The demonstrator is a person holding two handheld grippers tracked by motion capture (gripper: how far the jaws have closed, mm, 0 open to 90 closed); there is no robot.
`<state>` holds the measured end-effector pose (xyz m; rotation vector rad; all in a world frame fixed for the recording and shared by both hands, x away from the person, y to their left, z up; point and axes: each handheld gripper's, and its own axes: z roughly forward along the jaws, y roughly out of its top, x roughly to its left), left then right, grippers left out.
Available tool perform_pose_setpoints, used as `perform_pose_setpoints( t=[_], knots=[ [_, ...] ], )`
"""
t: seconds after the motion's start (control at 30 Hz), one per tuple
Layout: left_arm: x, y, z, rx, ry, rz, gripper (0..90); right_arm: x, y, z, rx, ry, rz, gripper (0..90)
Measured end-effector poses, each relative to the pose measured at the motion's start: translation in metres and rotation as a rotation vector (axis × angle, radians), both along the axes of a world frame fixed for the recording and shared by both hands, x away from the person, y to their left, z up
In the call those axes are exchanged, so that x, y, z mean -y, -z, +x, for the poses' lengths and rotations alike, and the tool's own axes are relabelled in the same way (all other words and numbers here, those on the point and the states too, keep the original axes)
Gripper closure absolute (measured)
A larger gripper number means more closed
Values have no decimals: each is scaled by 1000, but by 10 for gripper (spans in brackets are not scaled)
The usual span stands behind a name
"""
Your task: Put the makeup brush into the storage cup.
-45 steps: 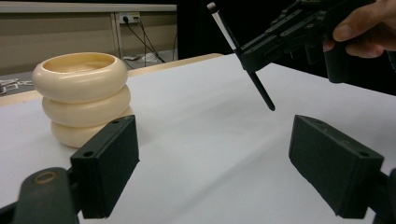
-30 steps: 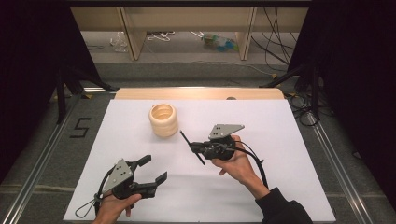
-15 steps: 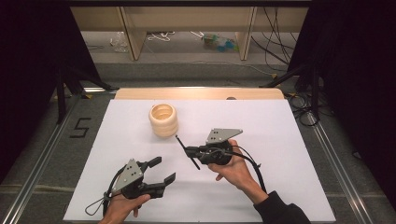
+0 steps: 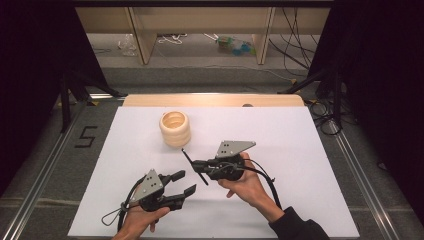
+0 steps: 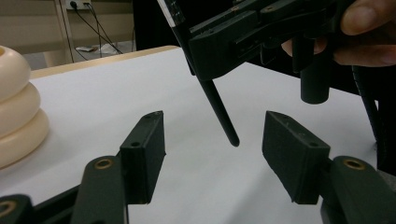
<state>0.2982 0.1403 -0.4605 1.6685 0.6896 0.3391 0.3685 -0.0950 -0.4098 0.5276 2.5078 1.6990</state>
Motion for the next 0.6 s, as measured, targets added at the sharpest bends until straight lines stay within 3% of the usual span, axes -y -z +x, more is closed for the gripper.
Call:
perform_pose_setpoints(
  t=[0.1, 0.17, 0.2, 0.6],
  knots=[
    [2, 1, 1, 6, -5, 6, 414, -3, 0, -1, 18, -10, 10, 839],
    [3, 1, -1, -24, -16, -8, 418, -4, -1, -3, 2, -14, -2, 838],
    [4, 1, 0, -22, -15, -12, 419, -5, 0, -3, 18, -12, 5, 839],
    [4, 0, 3, -11, 7, -23, 496, -11, 1, -9, 13, -43, 14, 839]
  ],
)
